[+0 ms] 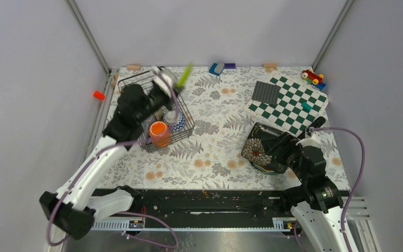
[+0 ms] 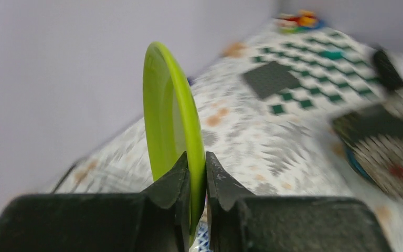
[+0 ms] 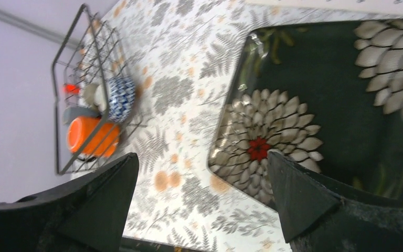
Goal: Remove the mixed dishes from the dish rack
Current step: Pick up the plate from the dish rack, then place the plate at the center of the board.
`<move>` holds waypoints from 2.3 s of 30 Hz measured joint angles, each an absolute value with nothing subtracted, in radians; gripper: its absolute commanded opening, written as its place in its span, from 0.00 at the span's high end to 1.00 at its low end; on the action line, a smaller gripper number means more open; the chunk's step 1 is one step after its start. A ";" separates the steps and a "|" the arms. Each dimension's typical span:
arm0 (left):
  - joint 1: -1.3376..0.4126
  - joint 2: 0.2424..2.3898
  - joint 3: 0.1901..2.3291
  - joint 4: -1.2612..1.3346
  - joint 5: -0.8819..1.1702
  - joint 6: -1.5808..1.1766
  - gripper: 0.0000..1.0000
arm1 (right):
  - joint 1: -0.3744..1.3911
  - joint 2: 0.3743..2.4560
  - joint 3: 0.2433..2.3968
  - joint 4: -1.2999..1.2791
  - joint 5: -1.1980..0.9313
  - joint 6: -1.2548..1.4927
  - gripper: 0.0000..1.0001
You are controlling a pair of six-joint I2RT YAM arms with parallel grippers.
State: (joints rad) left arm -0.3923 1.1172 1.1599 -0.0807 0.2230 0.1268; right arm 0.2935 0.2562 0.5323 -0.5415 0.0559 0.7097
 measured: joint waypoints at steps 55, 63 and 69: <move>-1.249 1.209 0.875 0.133 -0.222 0.896 0.01 | 0.263 0.451 0.576 -0.402 -0.173 1.005 1.00; -1.197 1.089 0.788 0.253 -0.421 0.523 0.01 | 0.253 0.322 0.623 -0.651 0.200 0.908 1.00; -1.172 1.054 0.757 0.204 -0.678 0.208 0.01 | 0.253 0.305 0.564 -0.730 0.316 0.897 1.00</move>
State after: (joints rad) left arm -1.1721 1.0542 0.7567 0.2043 -0.6777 0.2081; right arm 0.2531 0.3046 0.5636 -0.7296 0.3164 0.8970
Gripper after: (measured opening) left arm 0.985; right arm 0.048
